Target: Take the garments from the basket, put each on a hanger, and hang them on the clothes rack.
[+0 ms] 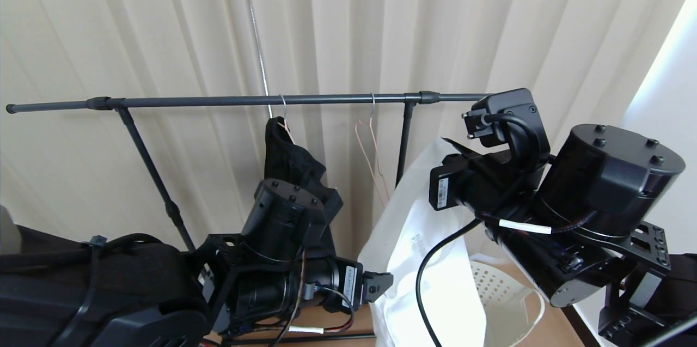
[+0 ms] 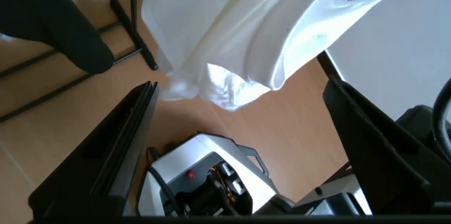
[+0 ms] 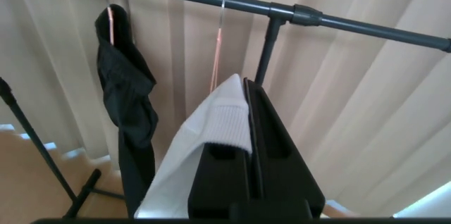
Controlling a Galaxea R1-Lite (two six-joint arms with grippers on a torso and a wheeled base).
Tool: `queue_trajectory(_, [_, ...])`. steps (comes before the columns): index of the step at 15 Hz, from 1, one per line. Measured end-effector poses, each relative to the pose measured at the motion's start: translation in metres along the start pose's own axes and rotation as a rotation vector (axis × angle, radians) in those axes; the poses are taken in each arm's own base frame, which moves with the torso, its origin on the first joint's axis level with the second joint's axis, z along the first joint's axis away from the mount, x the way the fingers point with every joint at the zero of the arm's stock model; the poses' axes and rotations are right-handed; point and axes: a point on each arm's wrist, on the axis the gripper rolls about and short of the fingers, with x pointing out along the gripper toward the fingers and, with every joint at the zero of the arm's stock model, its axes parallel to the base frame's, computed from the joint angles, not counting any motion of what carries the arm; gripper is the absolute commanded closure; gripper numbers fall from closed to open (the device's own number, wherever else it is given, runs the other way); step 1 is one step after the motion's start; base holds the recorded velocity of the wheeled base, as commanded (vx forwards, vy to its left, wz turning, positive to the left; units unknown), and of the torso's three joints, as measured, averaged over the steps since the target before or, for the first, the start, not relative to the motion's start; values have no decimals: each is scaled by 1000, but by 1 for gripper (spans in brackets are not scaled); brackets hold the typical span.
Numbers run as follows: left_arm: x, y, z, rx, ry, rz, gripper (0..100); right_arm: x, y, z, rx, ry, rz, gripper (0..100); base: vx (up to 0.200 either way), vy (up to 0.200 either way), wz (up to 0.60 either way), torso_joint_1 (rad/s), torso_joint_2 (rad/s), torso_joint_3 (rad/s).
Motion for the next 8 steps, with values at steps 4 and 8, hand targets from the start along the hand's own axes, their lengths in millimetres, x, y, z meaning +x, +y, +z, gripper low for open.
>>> queue_trajectory(4, [13, 1, 1, -24, -18, 65, 0, 0, 5, -1, -2, 3, -5, 100, 0, 0, 0, 0, 0, 0])
queue_trajectory(8, [27, 1, 12, -108, -89, 178, 0, -2, 5, -2, -3, 7, -6, 100, 0, 0, 0, 0, 0, 0])
